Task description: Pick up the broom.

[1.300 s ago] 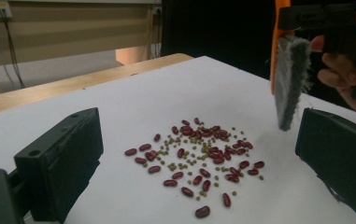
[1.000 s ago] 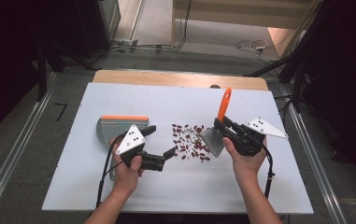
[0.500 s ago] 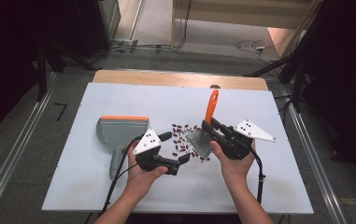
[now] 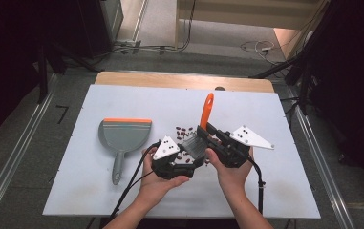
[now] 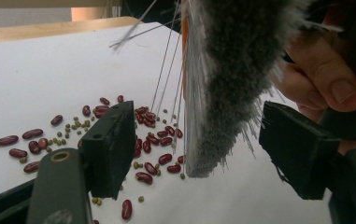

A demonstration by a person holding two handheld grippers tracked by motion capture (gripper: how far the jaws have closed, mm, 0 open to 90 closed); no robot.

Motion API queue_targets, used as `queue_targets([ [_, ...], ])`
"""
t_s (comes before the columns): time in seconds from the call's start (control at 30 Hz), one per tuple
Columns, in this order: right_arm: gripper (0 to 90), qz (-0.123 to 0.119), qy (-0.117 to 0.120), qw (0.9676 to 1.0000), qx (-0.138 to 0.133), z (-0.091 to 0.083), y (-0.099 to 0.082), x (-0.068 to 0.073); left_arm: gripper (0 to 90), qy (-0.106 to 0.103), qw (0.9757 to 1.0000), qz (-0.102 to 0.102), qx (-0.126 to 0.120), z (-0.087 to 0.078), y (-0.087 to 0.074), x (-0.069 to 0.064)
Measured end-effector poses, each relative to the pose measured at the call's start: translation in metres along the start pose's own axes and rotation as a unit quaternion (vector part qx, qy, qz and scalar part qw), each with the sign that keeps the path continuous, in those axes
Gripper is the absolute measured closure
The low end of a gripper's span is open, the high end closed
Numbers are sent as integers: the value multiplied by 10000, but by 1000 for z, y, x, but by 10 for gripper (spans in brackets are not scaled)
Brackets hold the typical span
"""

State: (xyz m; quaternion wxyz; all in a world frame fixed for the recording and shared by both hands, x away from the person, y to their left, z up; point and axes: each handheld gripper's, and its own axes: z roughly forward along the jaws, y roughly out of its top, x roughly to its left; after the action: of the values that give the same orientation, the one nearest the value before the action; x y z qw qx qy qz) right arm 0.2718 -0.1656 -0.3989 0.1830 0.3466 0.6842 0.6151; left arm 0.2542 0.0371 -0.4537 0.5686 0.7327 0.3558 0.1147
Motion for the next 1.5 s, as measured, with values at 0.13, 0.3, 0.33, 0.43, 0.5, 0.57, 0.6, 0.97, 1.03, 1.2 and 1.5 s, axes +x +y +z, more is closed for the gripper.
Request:
queue_targets([
  [0.13,692,22,20,10000,-7,1,-2,4,365,93,9998,-83,133,3,0,0],
  [0.3,692,2,60,10000,5,3,-4,11,496,74,9998,-119,127,2,0,0],
  [0.33,692,23,68,10000,0,3,-3,11,538,73,9998,-126,107,2,0,0],
  [0.43,692,72,86,9999,-14,2,-3,12,668,53,9999,-72,72,-1,1,0],
  [0.5,692,58,86,9999,-35,2,-3,13,768,67,10000,-41,60,-2,2,0],
  [0.57,692,38,89,9999,-32,2,-3,14,816,44,10000,10,67,-3,2,0],
  [0.6,691,21,95,9999,-52,1,-3,14,828,38,9999,42,83,-4,2,0],
  [0.97,460,8,607,9981,34,0,7,6,860,-157,9996,136,168,-16,8,14],
  [1.03,420,-8,687,9976,114,-1,9,3,860,-189,9996,183,144,-20,10,17],
  [1.2,386,-55,905,9958,159,-5,13,-12,860,-553,9979,310,117,-31,16,25],
  [1.5,423,-90,2200,9748,375,-4,18,-37,860,-1321,9894,573,175,-41,21,35],
])
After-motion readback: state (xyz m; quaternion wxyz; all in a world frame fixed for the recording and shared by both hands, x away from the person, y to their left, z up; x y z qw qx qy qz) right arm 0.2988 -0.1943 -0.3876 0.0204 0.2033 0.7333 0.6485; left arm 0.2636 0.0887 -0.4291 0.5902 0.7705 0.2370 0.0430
